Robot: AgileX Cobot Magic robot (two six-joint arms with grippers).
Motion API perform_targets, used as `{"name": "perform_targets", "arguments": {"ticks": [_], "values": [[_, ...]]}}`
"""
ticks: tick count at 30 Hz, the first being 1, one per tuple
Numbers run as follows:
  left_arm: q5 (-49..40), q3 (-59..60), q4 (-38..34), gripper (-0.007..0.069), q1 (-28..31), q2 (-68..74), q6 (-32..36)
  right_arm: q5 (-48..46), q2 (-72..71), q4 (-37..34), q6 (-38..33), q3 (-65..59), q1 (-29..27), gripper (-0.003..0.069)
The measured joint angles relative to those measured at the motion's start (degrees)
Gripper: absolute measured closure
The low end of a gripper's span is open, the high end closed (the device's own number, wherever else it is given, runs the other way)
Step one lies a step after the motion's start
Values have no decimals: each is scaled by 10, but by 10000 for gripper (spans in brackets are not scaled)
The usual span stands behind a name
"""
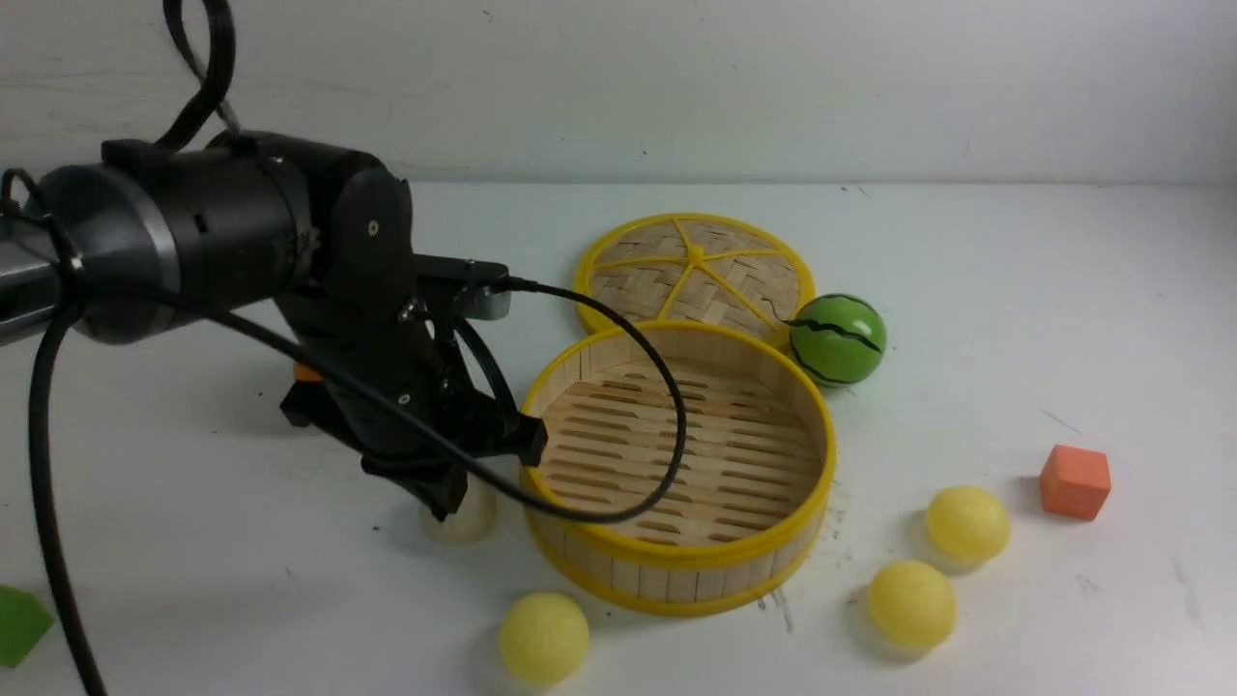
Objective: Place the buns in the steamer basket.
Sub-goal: Use the left arm to grab a steamed stuffed bun
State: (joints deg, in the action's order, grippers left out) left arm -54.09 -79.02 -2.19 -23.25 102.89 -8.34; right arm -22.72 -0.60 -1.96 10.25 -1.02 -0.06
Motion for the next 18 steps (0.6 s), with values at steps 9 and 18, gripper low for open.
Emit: {"name": "perform_targets", "arguments": {"ticks": [9, 18], "values": [[-5, -61, -10, 619, 28, 58, 50, 0, 0, 0, 0, 0, 0, 419], [21, -61, -12, 410, 44, 104, 53, 0, 0, 0, 0, 0, 0, 419]]}}
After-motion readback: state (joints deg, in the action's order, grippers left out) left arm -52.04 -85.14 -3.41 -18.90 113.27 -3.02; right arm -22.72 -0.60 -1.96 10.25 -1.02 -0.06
